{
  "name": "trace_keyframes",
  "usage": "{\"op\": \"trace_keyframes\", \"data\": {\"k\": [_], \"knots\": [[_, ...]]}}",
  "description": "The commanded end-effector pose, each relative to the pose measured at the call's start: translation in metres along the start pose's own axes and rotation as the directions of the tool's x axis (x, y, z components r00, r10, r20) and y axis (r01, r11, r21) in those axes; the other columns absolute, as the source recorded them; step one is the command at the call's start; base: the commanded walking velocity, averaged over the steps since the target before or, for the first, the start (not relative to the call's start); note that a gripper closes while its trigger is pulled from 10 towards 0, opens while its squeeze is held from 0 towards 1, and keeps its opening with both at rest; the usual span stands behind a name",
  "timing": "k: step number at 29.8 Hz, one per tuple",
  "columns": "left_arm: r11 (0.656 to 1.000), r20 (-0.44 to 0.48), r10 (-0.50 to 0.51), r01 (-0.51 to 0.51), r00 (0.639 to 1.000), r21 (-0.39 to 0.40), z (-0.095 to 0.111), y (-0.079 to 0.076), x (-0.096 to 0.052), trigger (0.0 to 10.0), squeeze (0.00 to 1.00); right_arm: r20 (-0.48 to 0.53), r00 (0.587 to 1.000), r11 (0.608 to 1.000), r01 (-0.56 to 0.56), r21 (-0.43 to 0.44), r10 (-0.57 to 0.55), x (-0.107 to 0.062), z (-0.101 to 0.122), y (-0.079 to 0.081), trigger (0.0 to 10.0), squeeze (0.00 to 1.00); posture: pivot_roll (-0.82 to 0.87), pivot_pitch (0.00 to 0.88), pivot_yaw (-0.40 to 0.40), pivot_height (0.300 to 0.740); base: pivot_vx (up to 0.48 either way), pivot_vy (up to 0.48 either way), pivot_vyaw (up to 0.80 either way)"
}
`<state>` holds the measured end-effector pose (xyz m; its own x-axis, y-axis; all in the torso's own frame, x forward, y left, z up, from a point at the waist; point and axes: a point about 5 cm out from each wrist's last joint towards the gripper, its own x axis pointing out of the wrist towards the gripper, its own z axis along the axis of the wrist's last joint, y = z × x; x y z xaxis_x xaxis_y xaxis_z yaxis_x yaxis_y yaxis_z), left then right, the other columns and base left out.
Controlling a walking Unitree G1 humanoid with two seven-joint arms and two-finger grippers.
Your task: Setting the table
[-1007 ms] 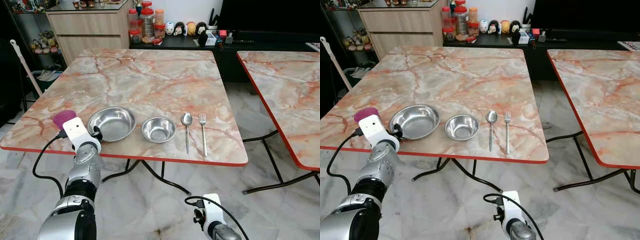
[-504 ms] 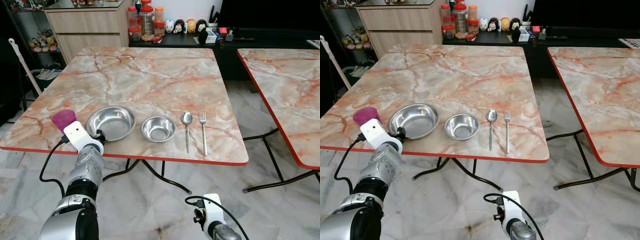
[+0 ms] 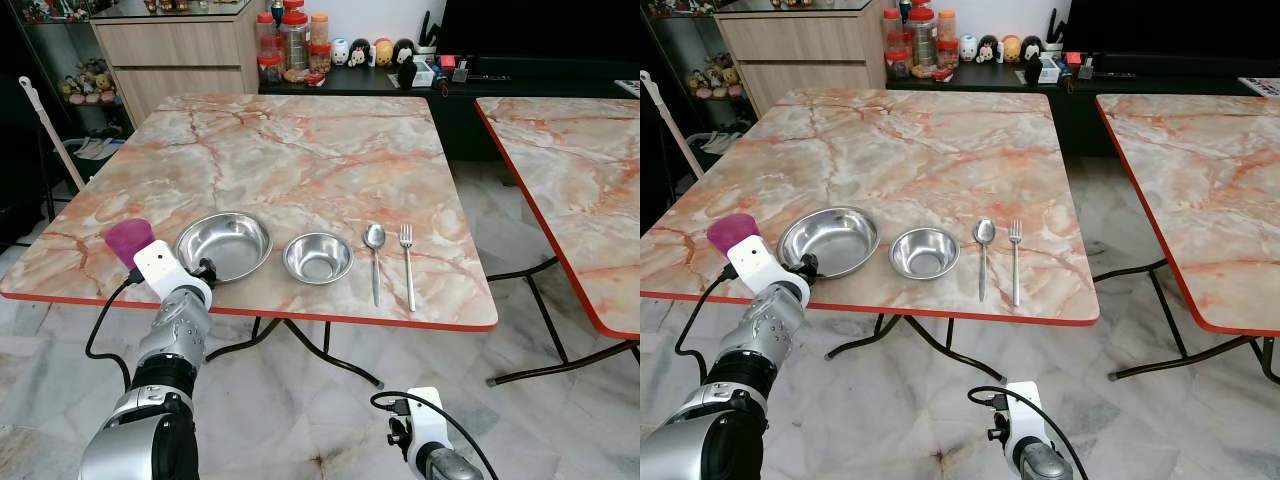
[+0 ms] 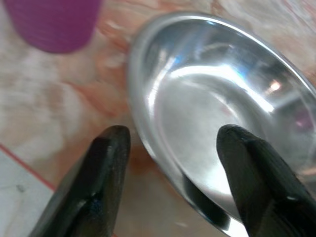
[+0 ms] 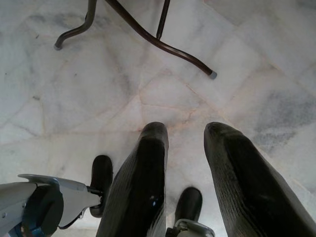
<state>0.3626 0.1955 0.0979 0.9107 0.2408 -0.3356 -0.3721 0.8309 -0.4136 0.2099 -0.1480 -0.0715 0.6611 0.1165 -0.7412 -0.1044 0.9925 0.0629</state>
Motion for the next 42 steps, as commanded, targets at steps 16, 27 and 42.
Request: {"op": "trace_keyframes", "data": {"k": [16,27,42], "knots": [[0.999,-0.046,-0.023,0.024,0.999,0.022,-0.002,-0.008,0.0,0.0,0.0,0.0,1.0,1.0,0.007,0.022,-0.007,0.0,0.001,0.0,10.0,0.0,0.07,0.0,0.04,0.74,0.0,0.0,0.0],[0.999,0.015,0.041,-0.041,0.999,-0.006,0.005,-0.002,0.0,0.0,0.0,0.002,1.0,1.0,0.003,0.02,-0.003,0.001,0.002,0.0,10.0,0.0,0.08,0.0,0.036,0.74,0.0,0.0,0.0],[0.99,0.247,-0.073,0.1,0.966,-0.102,0.029,-0.019,-0.009,0.0,0.0,0.005,1.0,1.0,-0.001,0.014,0.001,0.001,0.005,0.0,10.0,0.0,0.08,0.0,0.027,0.74,0.0,0.0,0.0]]}}
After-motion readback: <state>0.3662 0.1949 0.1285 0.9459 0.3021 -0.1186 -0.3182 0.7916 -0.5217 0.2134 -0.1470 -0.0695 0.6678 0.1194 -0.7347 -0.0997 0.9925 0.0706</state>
